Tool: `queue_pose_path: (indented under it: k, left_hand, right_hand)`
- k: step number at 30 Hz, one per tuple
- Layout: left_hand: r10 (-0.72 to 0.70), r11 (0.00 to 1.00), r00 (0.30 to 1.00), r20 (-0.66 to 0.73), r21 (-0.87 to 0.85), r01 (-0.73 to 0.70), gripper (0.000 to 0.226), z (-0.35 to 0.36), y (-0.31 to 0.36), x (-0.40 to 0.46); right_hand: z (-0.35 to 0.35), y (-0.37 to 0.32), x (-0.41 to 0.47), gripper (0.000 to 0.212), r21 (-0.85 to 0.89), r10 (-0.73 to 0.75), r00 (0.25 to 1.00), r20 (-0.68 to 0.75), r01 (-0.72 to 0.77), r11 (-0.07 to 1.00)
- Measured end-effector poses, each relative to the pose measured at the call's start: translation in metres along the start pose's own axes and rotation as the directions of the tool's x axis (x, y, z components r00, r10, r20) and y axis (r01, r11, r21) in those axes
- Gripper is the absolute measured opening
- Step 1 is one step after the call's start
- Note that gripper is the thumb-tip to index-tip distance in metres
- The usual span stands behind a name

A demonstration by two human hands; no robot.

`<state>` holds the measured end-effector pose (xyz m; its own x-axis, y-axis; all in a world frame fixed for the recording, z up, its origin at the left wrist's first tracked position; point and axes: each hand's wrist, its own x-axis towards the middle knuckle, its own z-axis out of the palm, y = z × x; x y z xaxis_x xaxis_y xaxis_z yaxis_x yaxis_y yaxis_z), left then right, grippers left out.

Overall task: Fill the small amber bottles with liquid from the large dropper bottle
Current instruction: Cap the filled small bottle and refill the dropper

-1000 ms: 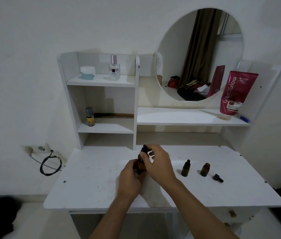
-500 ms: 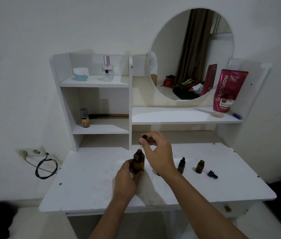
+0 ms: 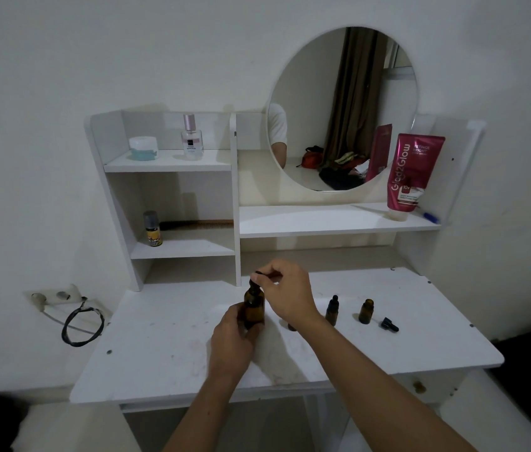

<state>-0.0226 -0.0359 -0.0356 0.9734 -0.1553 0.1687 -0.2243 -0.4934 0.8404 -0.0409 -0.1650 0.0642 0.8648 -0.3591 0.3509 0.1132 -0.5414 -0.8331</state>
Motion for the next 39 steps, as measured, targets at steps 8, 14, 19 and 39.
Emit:
queue_pose_path:
  k: [8, 14, 19, 39]
  left_hand:
    - [0.002, 1.000, 1.000, 0.009, 0.005, -0.002, 0.043, -0.002, 0.001, -0.001]
    - [-0.036, 0.999, 0.999, -0.021, -0.018, 0.035, 0.059, 0.002, 0.002, -0.006]
    - [-0.088, 0.990, 0.984, -0.156, -0.123, 0.070, 0.072, 0.006, 0.009, -0.022]
    - [0.224, 0.971, 0.936, 0.272, -0.143, -0.191, 0.060, 0.149, 0.108, -0.062]
  right_hand:
    - [-0.001, -0.006, 0.003, 0.006, 0.023, -0.002, 1.000, -0.002, 0.002, 1.000]
    - [-0.020, -0.031, 0.004, 0.009, 0.176, -0.050, 0.998, -0.049, 0.058, 0.983]
    - [-0.053, -0.041, 0.003, 0.015, 0.233, -0.115, 0.986, -0.120, 0.140, 0.962]
    - [-0.213, 0.080, -0.036, 0.013, 0.060, 0.067, 0.922, -0.381, -0.047, 0.997]
